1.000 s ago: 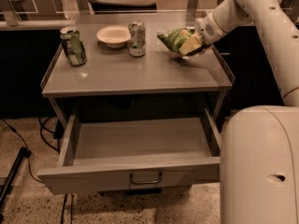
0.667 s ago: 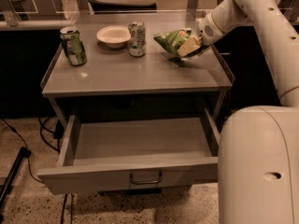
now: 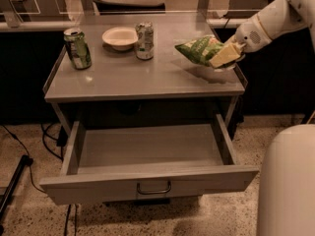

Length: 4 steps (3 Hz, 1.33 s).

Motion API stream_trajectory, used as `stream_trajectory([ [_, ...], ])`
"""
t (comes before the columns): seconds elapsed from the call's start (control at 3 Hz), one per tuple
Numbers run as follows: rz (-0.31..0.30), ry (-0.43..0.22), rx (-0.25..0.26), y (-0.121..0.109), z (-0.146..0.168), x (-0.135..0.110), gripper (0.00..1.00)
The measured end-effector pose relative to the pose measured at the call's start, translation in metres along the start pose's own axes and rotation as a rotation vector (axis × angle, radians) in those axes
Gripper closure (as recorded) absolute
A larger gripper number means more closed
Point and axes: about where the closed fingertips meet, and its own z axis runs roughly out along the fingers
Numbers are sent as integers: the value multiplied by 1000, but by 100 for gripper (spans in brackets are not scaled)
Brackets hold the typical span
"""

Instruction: Place green jalapeno chip bag into top drawer

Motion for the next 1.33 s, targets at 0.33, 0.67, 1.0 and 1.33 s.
stream_trajectory([
  [0.33,-49,-23,-54,34,-49,19,100],
  [0.67,-78,-86,-69,68,-87,10,100],
  [1.0,-95,-109,-59,70,-89,4,100],
  [1.33,-123,-128,-82,96,-101,16,100],
])
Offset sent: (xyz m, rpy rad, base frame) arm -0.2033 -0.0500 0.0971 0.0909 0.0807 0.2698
